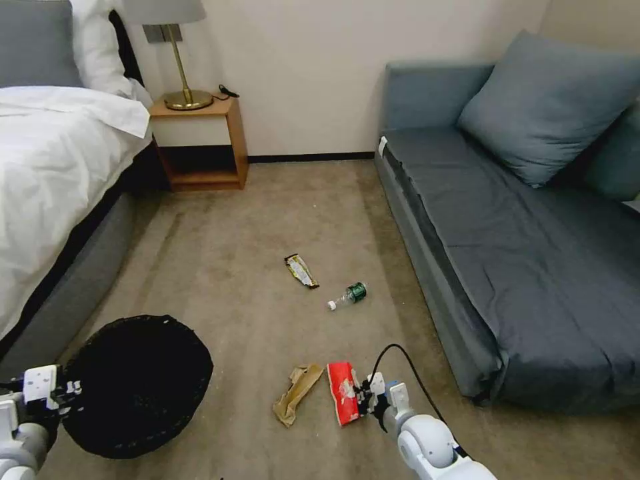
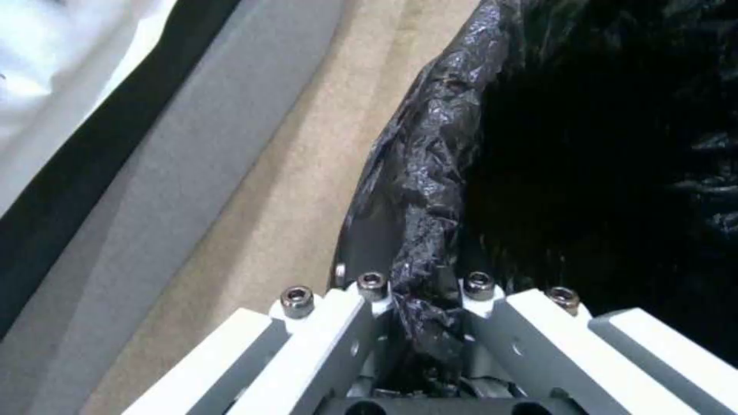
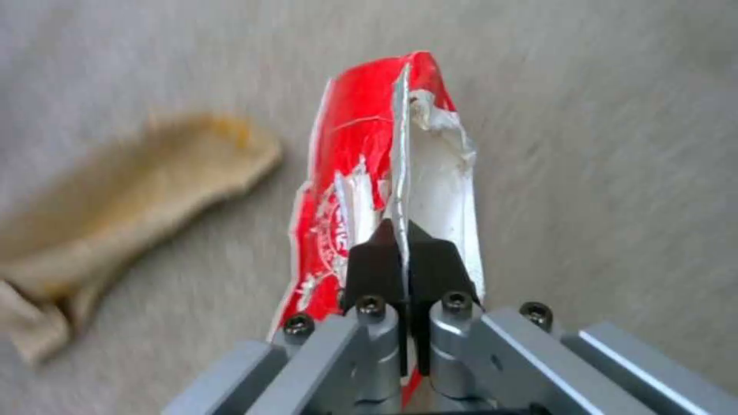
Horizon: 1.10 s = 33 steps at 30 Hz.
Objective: Pick up the trash bin, then pick up the garbage on the floor and place it into the trash bin.
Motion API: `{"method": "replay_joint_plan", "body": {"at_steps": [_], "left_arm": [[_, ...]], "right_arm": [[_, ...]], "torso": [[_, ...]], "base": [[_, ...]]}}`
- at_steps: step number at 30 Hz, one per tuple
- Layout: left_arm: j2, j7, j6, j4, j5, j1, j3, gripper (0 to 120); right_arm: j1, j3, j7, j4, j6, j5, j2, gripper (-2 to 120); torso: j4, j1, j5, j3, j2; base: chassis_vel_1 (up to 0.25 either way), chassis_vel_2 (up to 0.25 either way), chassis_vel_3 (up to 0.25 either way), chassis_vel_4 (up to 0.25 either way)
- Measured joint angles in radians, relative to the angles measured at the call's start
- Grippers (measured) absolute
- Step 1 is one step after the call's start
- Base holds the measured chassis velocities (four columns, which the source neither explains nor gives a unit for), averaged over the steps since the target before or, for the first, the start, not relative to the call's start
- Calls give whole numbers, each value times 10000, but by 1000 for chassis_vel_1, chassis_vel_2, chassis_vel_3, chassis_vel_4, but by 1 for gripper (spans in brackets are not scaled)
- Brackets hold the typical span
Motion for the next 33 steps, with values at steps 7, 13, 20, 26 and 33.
{"method": "replay_joint_plan", "body": {"at_steps": [7,13,20,26,33], "left_arm": [[-50,-7,-22,-1,10,65,32,3],[-154,-10,-26,-27,61,132,136,3],[-270,-11,-26,-29,85,148,140,3],[-317,-13,-17,-29,90,157,141,3],[-274,-9,20,-81,47,194,52,3]], "right_arm": [[-293,-51,505,2583,285,922,-370,0],[667,-1798,736,4120,1223,1561,-267,0],[2263,-4018,847,3814,2085,1748,163,0],[3497,-5641,738,2755,2285,1635,1419,0],[3693,-6252,772,1519,2375,1097,2884,0]], "torso": [[-2,0,-2,-1,0],[1,0,-1,0,0],[3,0,-2,0,-1],[2,-1,-3,0,0],[3,-1,-3,0,0]], "base": [[0,0,0,0],[0,0,0,0],[0,0,0,0],[0,0,0,0],[0,0,0,0]]}}
